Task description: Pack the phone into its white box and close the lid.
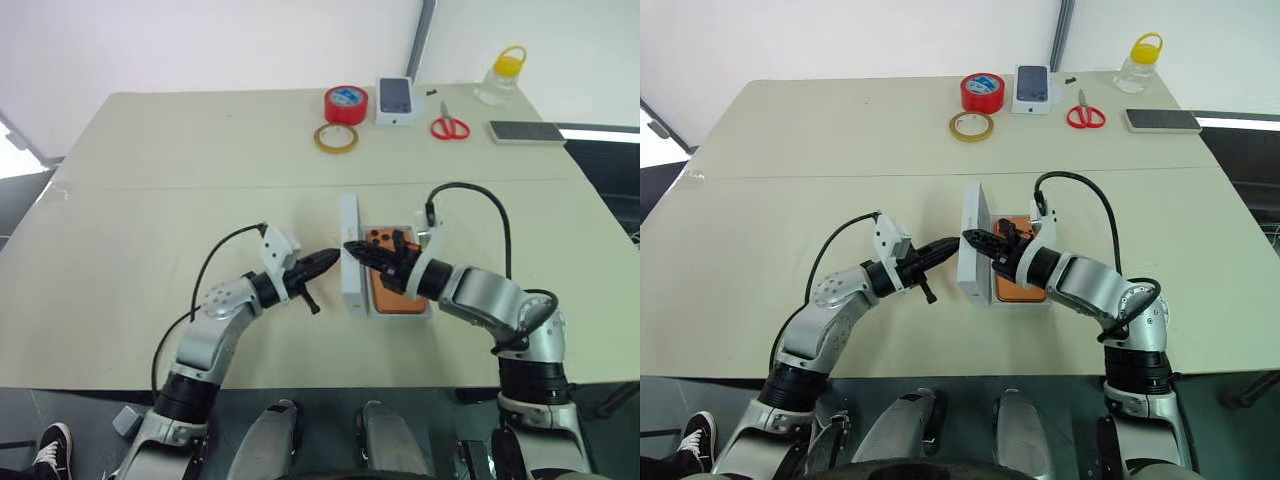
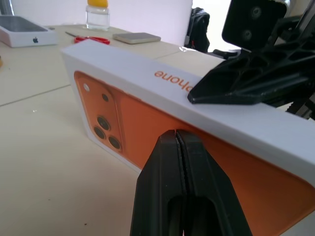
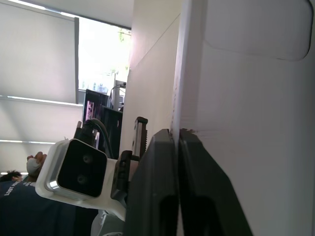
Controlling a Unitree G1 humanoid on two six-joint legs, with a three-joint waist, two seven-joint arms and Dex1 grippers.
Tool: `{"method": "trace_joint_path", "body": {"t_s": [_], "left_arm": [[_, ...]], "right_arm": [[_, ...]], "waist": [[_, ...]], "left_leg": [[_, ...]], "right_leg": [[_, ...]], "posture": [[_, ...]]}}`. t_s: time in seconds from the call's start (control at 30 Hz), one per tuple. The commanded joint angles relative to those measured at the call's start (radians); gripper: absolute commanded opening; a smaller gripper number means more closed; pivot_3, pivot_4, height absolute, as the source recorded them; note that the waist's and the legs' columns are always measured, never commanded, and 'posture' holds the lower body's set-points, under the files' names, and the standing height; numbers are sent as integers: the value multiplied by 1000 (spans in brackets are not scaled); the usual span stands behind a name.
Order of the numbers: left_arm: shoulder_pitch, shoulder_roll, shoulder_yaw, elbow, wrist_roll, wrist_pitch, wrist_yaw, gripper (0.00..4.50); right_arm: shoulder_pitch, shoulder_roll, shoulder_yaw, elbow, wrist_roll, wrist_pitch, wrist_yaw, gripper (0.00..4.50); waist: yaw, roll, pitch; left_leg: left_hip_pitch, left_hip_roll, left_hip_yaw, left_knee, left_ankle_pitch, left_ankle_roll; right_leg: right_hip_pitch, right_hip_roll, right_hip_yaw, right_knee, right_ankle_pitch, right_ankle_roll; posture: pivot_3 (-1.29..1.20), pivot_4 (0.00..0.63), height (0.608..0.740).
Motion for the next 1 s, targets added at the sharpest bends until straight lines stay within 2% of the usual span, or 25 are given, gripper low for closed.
{"method": "trace_joint_path", "body": {"t_s": [0.03,0.13,0.2,0.27,0.4,0.5,0.57,0.7,0.87,0.93,1.0], "left_arm": [[-40,-30,-11,14,4,-29,-5,0],[-65,-61,-35,49,21,-44,-7,0],[-89,-96,-54,90,34,-56,-9,0],[-110,-124,-71,133,40,-60,-19,0],[-138,-158,-90,183,55,-77,-32,0],[-176,-194,-102,244,60,-89,-48,0],[-189,-210,-106,263,66,-98,-55,0],[-201,-211,-88,258,61,-90,-61,0],[-211,-151,-11,226,61,-81,-14,0],[-227,-124,31,242,79,-97,39,0],[-237,-101,58,257,76,-79,60,0]], "right_arm": [[-15,-10,-37,-9,23,0,7,1980],[-5,-65,-55,-18,23,10,29,3482],[0,-175,-82,-20,23,43,94,4445],[8,-296,-110,-17,23,74,177,4445],[51,-459,-156,23,-19,106,320,4445],[72,-542,-181,50,-222,76,461,4445],[72,-567,-134,35,-414,15,539,4445],[83,-564,-34,-19,-706,-84,650,2688],[69,-550,150,-85,-1135,-320,746,122],[72,-539,195,-78,-1241,-381,790,54],[76,-508,192,-80,-1274,-401,819,54]], "waist": [[0,0,0],[1,0,0],[5,1,1],[5,0,1],[2,-1,2],[2,-1,2],[1,-1,2],[2,-2,3],[2,-2,3],[4,-3,3],[4,-4,4]], "left_leg": [[0,0,0,0,0,0],[0,0,0,0,0,0],[0,0,0,0,0,0],[-1,-2,0,2,0,1],[-1,0,0,1,-1,2],[0,0,1,2,-1,2],[0,0,1,3,-1,2],[0,1,2,2,-1,2],[0,1,2,2,-1,1],[0,0,1,2,0,1],[0,0,1,3,0,1]], "right_leg": [[0,0,0,0,0,0],[0,0,0,0,0,0],[0,0,0,0,0,0],[1,-1,-1,-1,0,1],[2,0,-2,-2,0,1],[2,0,-2,-1,0,1],[3,1,-3,-1,0,1],[2,1,-2,-1,0,1],[1,1,-2,-1,0,1],[1,1,-2,0,0,1],[1,1,-2,0,0,1]], "posture": [[0,150,740],[0,150,740],[0,150,740],[0,150,740],[0,150,740],[0,150,740],[0,150,740],[0,150,740],[0,150,740],[0,150,740],[0,150,740]]}}
